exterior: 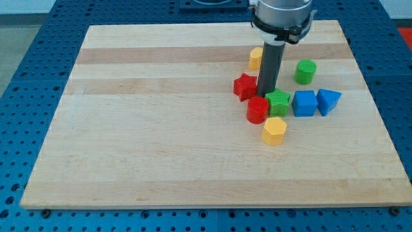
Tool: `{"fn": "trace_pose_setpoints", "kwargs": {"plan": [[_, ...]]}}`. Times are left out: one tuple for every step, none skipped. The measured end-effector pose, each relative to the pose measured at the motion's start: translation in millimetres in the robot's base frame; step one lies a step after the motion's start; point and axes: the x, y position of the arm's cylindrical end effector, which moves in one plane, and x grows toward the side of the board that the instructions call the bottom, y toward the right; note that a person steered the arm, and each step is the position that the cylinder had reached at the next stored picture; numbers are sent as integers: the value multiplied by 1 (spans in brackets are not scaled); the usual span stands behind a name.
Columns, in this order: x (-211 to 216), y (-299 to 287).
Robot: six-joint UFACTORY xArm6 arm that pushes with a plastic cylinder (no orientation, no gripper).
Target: Push the green circle to the right of the triangle
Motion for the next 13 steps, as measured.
{"fn": "trace_pose_setpoints", "kwargs": {"plan": [[7, 0], [11, 0], [4, 0], [-21, 0], [-22, -7], [-34, -8], [-60, -7], [-76, -7], [-74, 0], [-60, 28], [-59, 46], [-59, 65], [-59, 72]]}}
